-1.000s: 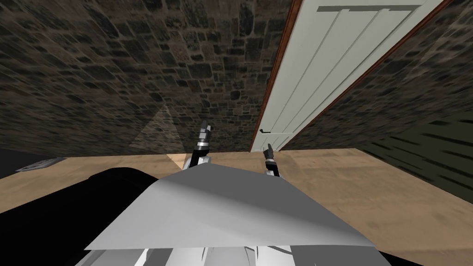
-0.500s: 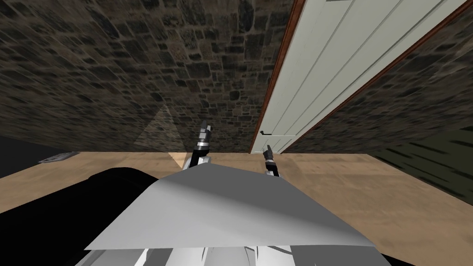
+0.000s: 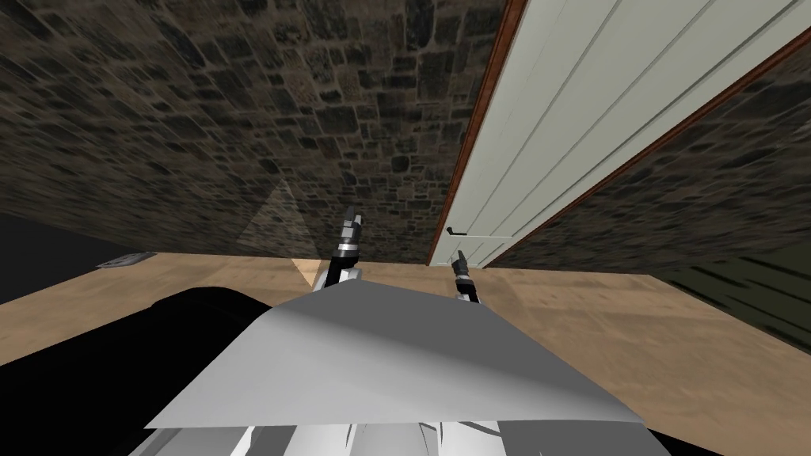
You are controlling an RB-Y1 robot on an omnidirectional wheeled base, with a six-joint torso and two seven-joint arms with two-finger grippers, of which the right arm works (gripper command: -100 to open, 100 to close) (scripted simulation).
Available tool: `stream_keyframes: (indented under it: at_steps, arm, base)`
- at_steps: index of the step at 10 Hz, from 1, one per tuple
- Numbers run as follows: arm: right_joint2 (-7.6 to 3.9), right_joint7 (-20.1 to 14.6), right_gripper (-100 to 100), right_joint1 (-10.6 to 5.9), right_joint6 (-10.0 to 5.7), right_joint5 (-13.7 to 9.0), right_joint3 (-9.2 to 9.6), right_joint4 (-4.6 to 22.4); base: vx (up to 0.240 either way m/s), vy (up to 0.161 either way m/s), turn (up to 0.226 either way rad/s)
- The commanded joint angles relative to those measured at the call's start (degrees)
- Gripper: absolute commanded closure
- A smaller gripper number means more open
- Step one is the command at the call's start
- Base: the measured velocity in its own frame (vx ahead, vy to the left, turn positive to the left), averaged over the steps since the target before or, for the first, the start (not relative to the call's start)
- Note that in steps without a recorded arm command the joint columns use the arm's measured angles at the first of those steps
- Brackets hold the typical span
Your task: Pull the door open
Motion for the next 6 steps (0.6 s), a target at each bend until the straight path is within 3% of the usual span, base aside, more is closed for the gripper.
stream_keyframes:
  at_steps: [1,6]
  arm:
    - [-0.39,-0.2,-100,-0.82,-0.65,-0.2,0.22,2.1]
    - [-1.30,-0.5,-100,-3.09,-2.47,-0.7,0.83,8.2]
  base:
    - [0.066,-0.083,0.078]
    - [0.069,-0.075,0.066]
